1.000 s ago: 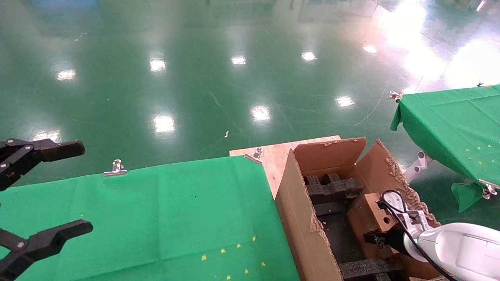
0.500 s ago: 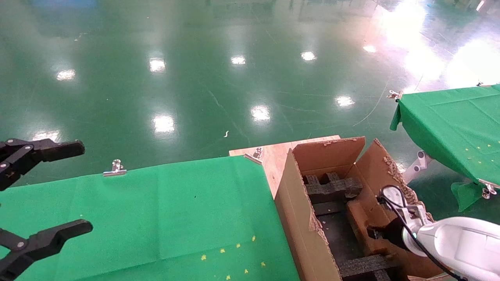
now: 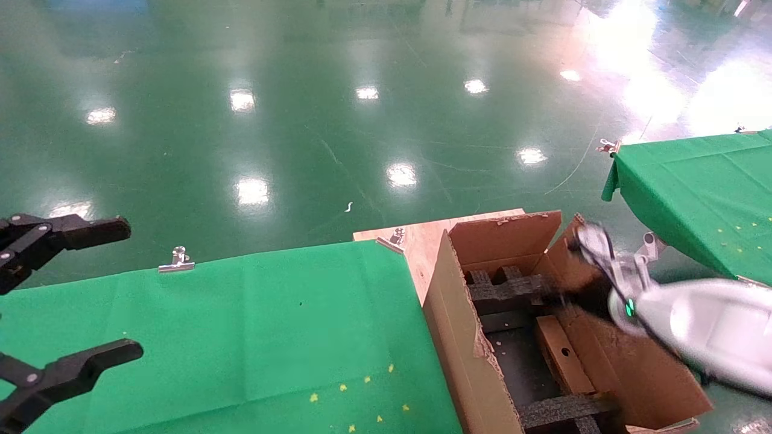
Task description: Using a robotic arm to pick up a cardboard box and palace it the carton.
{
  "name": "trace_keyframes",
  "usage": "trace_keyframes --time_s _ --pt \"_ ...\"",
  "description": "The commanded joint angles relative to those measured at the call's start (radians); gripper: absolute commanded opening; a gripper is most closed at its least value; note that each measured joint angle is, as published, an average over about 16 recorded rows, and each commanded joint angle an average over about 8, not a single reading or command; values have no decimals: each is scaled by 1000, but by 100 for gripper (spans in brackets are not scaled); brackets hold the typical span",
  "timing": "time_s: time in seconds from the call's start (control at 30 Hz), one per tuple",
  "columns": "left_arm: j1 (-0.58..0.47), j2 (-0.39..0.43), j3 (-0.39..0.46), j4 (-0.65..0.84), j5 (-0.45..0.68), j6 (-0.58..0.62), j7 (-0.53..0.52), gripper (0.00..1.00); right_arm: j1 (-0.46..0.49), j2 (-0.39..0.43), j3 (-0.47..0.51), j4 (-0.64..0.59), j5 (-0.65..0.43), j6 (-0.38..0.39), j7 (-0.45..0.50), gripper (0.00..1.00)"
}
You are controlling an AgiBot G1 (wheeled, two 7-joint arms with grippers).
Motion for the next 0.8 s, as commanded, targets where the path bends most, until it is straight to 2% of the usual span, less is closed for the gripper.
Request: trace_keyframes --time_s 0.03,0.23,0.53,0.7,0.8 --pt "0 0 0 0 0 0 0 100 31 -1 12 4 1 19 -22 100" --pt "0 0 0 0 0 0 0 100 152 -13 28 13 83 102 -138 100" --pt "0 0 0 0 0 0 0 100 325 -59 -14 22 348 223 -362 100" --pt "0 0 0 0 0 0 0 100 370 -76 -27 24 421 248 -407 100" --pt "0 0 0 0 0 0 0 100 366 -75 -28 23 417 245 -398 100"
